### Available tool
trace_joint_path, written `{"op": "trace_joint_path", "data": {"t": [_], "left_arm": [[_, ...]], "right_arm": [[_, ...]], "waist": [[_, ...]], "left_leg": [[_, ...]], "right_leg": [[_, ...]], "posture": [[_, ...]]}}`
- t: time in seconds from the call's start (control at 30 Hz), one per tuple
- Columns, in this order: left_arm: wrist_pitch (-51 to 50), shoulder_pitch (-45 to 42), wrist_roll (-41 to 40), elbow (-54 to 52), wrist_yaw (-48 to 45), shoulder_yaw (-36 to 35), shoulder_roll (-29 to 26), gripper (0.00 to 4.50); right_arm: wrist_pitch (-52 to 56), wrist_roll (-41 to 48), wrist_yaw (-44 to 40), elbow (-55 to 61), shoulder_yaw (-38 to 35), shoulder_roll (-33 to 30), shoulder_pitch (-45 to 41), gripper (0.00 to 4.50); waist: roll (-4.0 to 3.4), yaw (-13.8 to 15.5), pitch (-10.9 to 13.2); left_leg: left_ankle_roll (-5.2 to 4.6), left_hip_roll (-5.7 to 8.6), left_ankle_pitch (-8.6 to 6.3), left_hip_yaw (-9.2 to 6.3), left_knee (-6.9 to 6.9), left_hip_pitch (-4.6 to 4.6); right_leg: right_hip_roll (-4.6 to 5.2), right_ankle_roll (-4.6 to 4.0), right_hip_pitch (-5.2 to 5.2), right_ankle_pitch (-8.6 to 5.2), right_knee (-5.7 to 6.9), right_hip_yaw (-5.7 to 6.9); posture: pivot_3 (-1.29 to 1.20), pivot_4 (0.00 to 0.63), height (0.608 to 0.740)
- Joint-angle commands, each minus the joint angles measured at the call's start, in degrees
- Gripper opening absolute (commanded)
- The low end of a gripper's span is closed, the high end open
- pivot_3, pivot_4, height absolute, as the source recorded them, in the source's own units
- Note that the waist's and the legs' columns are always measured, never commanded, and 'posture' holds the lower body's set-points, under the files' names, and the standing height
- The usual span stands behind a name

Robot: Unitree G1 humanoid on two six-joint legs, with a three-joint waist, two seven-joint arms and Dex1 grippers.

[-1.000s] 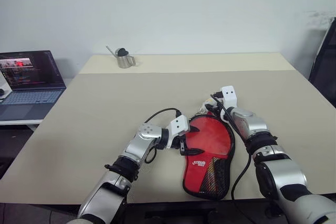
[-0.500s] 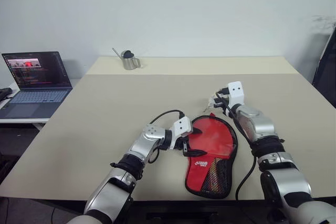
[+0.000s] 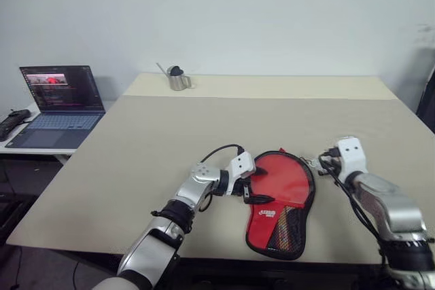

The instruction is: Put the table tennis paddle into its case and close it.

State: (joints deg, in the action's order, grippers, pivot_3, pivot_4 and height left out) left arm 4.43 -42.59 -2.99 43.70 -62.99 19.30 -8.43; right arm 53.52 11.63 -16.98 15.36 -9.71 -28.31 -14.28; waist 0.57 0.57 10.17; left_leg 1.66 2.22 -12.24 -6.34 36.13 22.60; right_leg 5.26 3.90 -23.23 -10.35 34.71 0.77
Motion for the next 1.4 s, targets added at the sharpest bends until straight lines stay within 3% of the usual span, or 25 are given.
{"op": "trace_joint_path", "data": {"t": [0.03,0.3,0.47,0.67,0.87,1.1,1.4], "left_arm": [[-1.9,1.0,4.3,5.2,3.4,2.1,1.6,4.5],[-1.8,-1.0,5.0,6.6,4.8,1.8,5.6,4.5],[-1.7,-1.2,5.2,6.8,4.3,1.9,6.3,4.5],[-1.4,-1.6,5.4,7.5,4.4,2.0,6.7,4.5],[-1.1,-2.0,5.6,8.0,4.6,2.3,7.7,4.5],[-0.8,-2.4,5.8,8.4,4.6,2.3,9.2,4.5],[0.0,-3.4,6.5,9.5,4.7,2.2,11.0,4.5]], "right_arm": [[8.7,3.2,-1.1,13.8,-6.3,-2.8,4.9,0.13],[23.5,11.7,-7.2,31.5,-15.8,-7.6,13.8,0.13],[28.7,16.7,-12.9,40.0,-20.8,-10.0,22.5,0.12],[28.1,21.4,-17.6,44.2,-24.1,-12.7,31.4,0.12],[19.0,39.9,-19.9,44.6,-29.9,-19.1,43.0,0.12],[5.6,51.2,-11.0,44.6,-24.7,-24.9,56.3,0.11],[-13.1,51.9,-2.3,44.6,-9.2,-32.3,67.2,0.11]], "waist": [[-0.1,0.2,-0.1],[-0.33,1.2,-0.2],[-0.31,1.4,-0.4],[-0.27,1.2,-0.4],[-0.04,1.3,-0.5],[-0.01,1.6,-0.5],[0.25,1.6,-0.7]], "left_leg": [[0.1,-0.03,-0.06,0.07,0.0,0.13],[0.23,-0.02,-0.14,0.22,0.07,0.91],[-0.27,0.05,0.17,0.27,0.1,1.26],[-0.28,0.02,0.17,0.27,0.04,1.28],[-0.26,0.03,0.16,0.34,0.05,1.31],[-0.18,-0.04,0.11,0.49,0.01,1.3],[0.09,-0.04,-0.06,0.81,0.04,1.26]], "right_leg": [[0.0,0.01,-0.01,0.0,-0.11,0.0],[0.07,0.27,0.08,-0.09,-1.47,0.05],[0.15,0.63,0.1,0.1,-1.5,-0.03],[0.13,0.87,0.13,-0.18,-1.27,-0.01],[0.22,0.91,0.19,-0.25,-1.3,-0.01],[0.32,0.94,0.39,-0.28,-1.63,0.14],[0.63,1.12,0.68,-0.38,-1.83,0.32]], "posture": [[0.0,0.15,0.74],[0.0,0.15,0.74],[0.0,0.15,0.74],[0.0,0.15,0.74],[0.0,0.15,0.74],[0.0,0.15,0.74],[0.0,0.15,0.74]]}}
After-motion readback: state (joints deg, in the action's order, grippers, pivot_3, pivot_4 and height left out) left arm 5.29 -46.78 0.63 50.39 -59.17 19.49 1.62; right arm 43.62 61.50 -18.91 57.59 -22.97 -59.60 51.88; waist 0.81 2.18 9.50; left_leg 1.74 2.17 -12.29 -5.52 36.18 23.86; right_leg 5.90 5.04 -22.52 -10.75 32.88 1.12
